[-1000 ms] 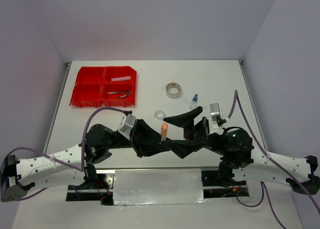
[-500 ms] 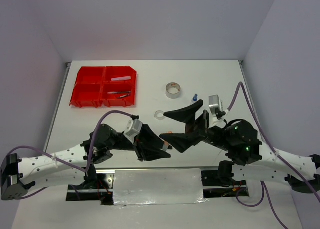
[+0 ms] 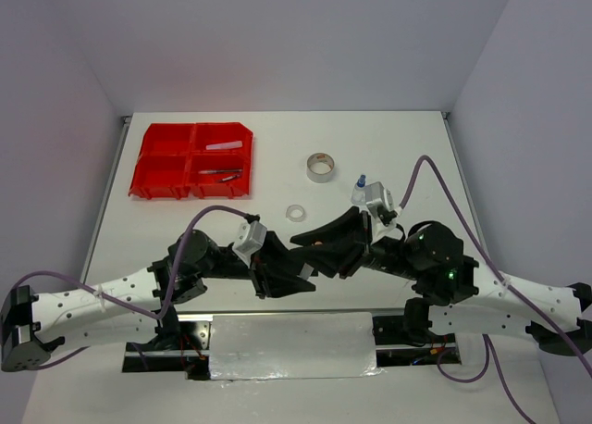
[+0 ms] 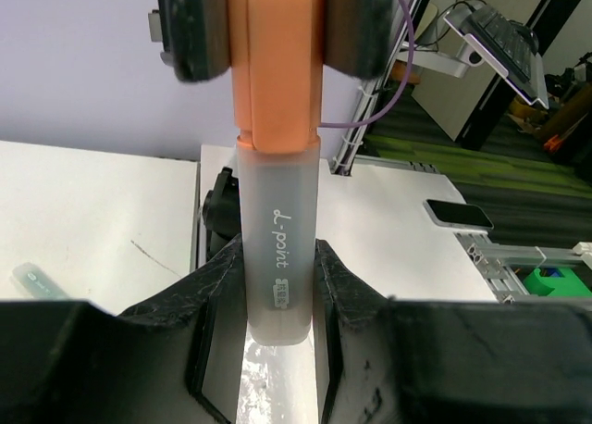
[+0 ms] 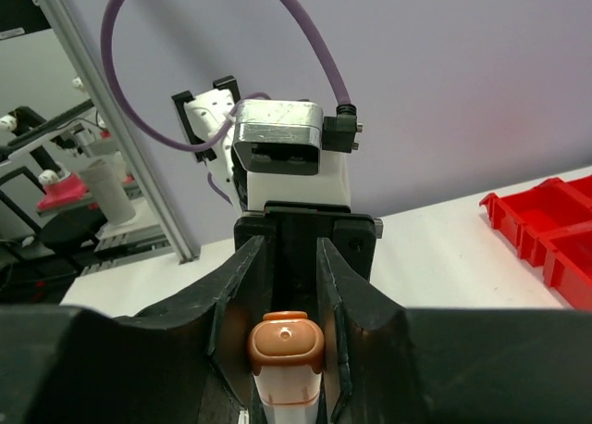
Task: Sort the stationery into containers
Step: Close the pen cap on the pen.
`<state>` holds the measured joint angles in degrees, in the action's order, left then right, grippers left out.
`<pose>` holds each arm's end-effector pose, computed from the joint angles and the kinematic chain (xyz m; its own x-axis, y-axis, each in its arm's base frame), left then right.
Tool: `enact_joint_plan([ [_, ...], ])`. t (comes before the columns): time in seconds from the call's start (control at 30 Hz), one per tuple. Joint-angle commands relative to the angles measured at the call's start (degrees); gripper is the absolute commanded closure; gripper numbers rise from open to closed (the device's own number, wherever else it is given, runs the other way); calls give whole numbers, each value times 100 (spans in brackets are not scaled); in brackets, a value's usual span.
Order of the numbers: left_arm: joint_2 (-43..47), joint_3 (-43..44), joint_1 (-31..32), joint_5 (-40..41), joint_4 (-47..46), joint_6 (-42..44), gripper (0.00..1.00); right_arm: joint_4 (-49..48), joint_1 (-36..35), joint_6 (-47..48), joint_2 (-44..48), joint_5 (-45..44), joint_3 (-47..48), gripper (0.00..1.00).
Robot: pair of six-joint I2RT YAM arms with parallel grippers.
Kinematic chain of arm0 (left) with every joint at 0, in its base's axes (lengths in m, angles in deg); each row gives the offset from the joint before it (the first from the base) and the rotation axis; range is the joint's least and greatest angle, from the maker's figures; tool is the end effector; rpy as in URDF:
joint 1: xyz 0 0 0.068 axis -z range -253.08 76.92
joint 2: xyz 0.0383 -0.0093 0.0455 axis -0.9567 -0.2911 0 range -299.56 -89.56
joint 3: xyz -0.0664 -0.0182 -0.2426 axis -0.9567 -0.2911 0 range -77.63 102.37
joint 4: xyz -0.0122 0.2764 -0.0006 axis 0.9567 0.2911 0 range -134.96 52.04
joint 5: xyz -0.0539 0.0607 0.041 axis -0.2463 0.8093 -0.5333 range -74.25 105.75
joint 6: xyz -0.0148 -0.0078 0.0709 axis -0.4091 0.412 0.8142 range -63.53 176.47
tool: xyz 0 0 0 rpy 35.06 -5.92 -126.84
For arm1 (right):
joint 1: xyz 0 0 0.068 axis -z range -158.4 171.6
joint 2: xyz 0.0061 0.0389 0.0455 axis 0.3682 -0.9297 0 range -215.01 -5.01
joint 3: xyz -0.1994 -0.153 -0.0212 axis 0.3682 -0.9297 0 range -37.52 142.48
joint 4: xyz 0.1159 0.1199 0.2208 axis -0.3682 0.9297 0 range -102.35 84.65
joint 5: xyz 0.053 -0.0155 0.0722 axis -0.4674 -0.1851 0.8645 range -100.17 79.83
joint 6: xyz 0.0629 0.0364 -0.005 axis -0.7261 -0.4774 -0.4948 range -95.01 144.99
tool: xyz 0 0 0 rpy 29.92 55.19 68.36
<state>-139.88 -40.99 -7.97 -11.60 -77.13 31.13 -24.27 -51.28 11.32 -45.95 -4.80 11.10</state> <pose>0.0818 -0.2424 0.3374 -0.3027 -0.2508 -0.9195 0.9511 -0.1424 -0.2742 0.0576 0.2062 0.4120 -0.1351 0.3608 -0.9228 -0.9731 0.1270 0.1921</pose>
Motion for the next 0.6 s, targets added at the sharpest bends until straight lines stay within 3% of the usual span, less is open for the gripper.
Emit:
enact_joint_plan([
  [0.0,198,150,46,19,-273,214,100,-214,-15,14,113,-36,-107,83],
  [0.27,374,431,38,-85,-457,336,100,-582,-7,-223,114,-53,-616,100],
  [0.57,339,1037,38,-438,-485,942,100,-1461,19,-882,-202,70,-1390,100],
])
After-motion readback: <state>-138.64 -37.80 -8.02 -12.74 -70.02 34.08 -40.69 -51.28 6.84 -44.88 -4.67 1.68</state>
